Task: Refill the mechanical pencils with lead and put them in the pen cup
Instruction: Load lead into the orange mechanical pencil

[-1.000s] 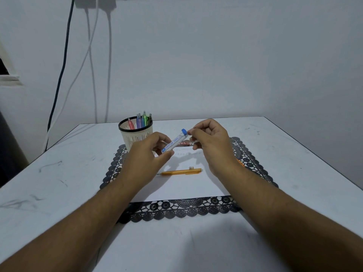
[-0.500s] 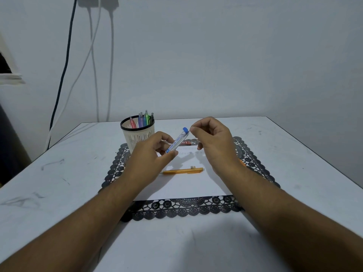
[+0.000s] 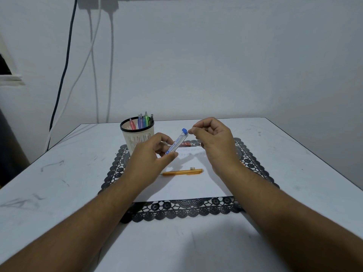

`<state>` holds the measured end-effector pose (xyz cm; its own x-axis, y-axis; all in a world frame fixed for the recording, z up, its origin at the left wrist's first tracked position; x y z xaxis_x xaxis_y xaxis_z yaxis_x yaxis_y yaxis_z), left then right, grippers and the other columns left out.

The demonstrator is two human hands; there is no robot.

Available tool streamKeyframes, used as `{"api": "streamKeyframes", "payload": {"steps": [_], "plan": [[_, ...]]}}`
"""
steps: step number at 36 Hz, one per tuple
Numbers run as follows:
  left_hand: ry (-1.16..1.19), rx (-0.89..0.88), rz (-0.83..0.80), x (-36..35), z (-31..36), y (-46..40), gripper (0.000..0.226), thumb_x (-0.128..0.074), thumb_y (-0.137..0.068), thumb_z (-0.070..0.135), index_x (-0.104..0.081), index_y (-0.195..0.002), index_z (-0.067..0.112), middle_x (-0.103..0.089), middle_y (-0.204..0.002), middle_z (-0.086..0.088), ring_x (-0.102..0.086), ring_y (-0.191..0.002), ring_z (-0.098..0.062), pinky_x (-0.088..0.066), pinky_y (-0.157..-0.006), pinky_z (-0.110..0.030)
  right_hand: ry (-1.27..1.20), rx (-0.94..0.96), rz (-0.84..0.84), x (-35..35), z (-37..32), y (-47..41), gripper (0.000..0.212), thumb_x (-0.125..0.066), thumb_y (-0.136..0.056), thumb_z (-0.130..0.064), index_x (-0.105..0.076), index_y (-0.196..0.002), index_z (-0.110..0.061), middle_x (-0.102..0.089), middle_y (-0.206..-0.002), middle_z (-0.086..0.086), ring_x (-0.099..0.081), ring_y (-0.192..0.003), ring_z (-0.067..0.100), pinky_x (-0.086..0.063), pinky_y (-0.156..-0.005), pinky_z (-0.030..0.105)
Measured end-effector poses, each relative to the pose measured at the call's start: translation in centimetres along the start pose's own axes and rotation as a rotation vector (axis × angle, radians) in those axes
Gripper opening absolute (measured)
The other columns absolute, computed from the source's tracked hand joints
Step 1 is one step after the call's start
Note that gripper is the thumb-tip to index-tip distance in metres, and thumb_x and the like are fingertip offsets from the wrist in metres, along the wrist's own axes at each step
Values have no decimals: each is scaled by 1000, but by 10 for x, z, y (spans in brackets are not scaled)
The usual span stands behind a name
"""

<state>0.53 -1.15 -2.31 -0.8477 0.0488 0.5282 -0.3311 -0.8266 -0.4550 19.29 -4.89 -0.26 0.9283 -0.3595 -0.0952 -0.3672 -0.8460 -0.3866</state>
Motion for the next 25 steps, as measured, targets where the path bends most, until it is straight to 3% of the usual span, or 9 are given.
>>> {"api": "streamKeyframes", "payload": {"steps": [3, 6, 9, 12, 18, 22, 25], "plan": [[8, -3, 2, 0, 0, 0, 20, -80, -89, 26, -65, -102, 30, -73, -80, 18, -66, -72, -4, -48, -65, -28, 0, -14, -6, 1, -1, 0, 8, -75, -90, -12, -71, -85, -15, -70, -75, -4, -60, -71, 5, -48, -65, 23], [2, 0, 1, 0, 1, 1, 21, -80, -89, 27, -65, -103, 30, -73, -81, 18, -66, -72, -3, -50, -66, -29, -17, -31, -24, 1, -2, 1, 11, -74, -90, -11, -68, -83, -18, -76, -86, 5, -62, -74, 9, -49, -70, 29], [6, -4, 1, 1, 1, 0, 21, -79, -89, 26, -64, -102, 30, -73, -80, 16, -65, -70, -3, -49, -66, -28, -48, -35, -35, 0, -4, 1, 12, -68, -92, -6, -65, -85, -15, -77, -90, 11, -61, -71, 9, -48, -66, 26], [8, -13, -1, 1, 2, 1, 20, -79, -90, 23, -63, -102, 29, -72, -80, 14, -61, -66, -2, -49, -62, -29, -47, -33, -37, -1, -4, 2, 12, -66, -92, -4, -63, -86, -14, -76, -89, 12, -60, -68, 8, -47, -62, 22], [-29, -17, -12, -1, -1, 0, 23, -79, -89, 23, -63, -104, 29, -71, -80, 15, -63, -69, -5, -54, -65, -34, -46, -21, -39, -2, -5, 4, 12, -68, -93, -5, -64, -86, -15, -77, -89, 8, -65, -77, 11, -48, -61, 27], [-45, -19, 1, 0, -2, -1, 22, -78, -90, 23, -63, -105, 28, -71, -80, 14, -63, -69, -3, -53, -63, -28, -135, -36, -30, -2, -8, 3, 11, -66, -95, -2, -61, -89, -11, -79, -93, 10, -70, -85, 19, -49, -57, 28], [-35, -15, 3, 0, -4, -1, 21, -78, -91, 21, -62, -103, 28, -71, -80, 10, -64, -69, -6, -54, -64, -34, -243, -95, -1, -1, -8, 0, 10, -63, -95, -1, -60, -91, -9, -78, -92, 13, -72, -84, 23, -50, -54, 27]]}}
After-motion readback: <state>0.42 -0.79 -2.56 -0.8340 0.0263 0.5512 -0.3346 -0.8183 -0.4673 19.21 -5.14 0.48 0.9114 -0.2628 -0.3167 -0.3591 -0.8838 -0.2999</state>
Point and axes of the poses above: each hand's wrist, its own y-axis away from the middle knuckle, its own x-axis out of the back of the hand, z = x × y, the point moved 2 cm from there along -y, towards the middle knuckle
